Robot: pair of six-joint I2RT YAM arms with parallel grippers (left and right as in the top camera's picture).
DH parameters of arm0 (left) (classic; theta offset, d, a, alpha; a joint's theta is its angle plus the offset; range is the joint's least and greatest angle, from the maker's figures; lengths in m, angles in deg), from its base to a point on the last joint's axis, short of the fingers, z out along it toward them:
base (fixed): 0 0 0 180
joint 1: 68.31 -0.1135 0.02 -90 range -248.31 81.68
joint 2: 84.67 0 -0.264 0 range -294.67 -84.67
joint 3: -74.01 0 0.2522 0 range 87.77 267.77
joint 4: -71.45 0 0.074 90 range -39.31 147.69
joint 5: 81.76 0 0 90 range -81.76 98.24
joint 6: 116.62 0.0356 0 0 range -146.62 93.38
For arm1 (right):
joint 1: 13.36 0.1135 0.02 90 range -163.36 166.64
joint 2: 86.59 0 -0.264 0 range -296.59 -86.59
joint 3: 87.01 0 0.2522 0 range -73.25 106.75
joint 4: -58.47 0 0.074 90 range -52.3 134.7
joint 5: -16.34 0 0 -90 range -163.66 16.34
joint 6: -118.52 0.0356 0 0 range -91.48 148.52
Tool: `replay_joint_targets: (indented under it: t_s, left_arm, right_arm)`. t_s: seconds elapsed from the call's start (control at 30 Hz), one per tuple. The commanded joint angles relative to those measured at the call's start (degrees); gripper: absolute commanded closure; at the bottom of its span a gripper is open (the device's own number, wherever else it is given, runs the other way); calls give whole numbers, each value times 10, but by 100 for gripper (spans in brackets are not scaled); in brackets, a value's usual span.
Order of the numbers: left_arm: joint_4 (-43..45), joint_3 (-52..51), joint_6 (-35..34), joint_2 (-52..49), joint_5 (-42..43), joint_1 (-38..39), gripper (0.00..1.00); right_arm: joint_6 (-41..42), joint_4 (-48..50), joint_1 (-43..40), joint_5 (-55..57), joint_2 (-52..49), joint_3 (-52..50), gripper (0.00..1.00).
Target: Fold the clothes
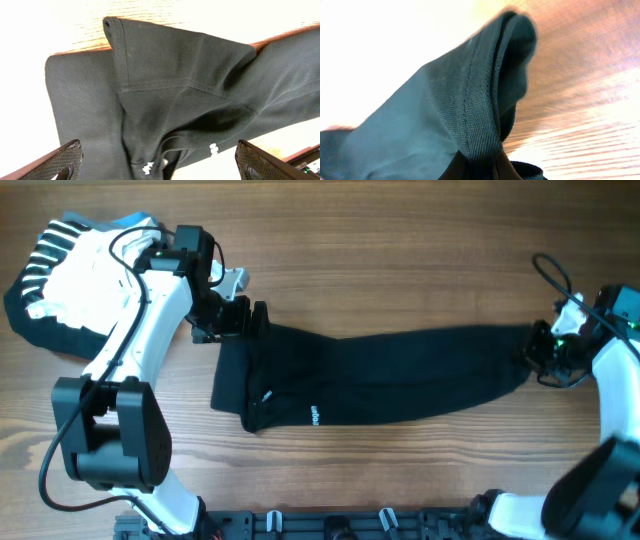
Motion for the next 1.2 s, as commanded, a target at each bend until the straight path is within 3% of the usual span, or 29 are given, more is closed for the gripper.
replay_joint_targets:
  t_s: [0.0, 0.23, 0.47, 0.6, 0.87, 0.93, 1.0, 1.07, 1.13, 1.17]
  left_arm:
    - [-9, 15, 5, 12, -8, -5, 2]
    - [-112, 139, 5, 24, -7, -48, 5]
    - [-104, 157, 5, 54, -7, -72, 0]
    - [-104, 157, 5, 54, -8, -72, 0]
    - [-104, 156, 5, 52, -8, -72, 1]
    - [-106, 155, 5, 52, -8, -72, 4]
    - [-106, 149, 5, 52, -8, -72, 11]
    - [-105, 133, 5, 52, -8, -72, 19]
    - [-100, 103, 5, 52, -8, -72, 19]
    - [-91, 83, 5, 52, -8, -72, 13]
  right_arm:
    - [6, -20, 85, -32, 50, 9, 96]
    - [122, 11, 309, -27, 8, 8, 96]
    - [160, 57, 461, -8, -69, 8, 95]
    - [136, 89, 492, -47, -88, 9, 72]
    - [99, 95, 466, -43, -3, 10, 63]
    - [80, 90, 466, -39, 9, 10, 64]
    - [132, 70, 466, 20, 6, 9, 84]
    - [176, 39, 466, 89, 1, 9, 89]
    - [178, 12, 466, 105, -18, 8, 90]
    - [178, 6, 466, 104, -26, 7, 90]
